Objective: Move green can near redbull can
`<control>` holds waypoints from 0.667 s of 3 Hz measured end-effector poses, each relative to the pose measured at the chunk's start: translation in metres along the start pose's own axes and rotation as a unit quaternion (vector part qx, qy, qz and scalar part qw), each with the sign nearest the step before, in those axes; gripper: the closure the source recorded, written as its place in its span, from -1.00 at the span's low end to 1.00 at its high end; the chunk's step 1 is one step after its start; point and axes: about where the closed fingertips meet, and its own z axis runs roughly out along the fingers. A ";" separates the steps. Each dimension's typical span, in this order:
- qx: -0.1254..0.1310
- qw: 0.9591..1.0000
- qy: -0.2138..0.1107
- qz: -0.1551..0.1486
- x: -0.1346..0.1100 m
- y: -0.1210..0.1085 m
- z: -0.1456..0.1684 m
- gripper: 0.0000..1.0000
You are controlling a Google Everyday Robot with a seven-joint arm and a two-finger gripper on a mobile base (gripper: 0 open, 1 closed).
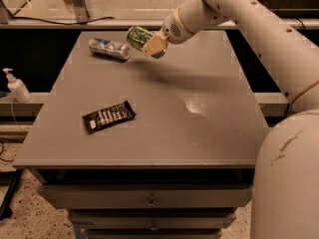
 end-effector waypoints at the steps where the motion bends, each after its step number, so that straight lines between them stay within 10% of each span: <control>1: -0.008 1.000 0.012 -0.003 0.007 0.002 0.013 1.00; 2: -0.012 1.000 0.020 -0.001 0.016 0.003 0.020 1.00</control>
Offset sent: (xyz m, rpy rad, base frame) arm -0.0031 -0.0028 -0.0372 -0.0456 0.0481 0.0156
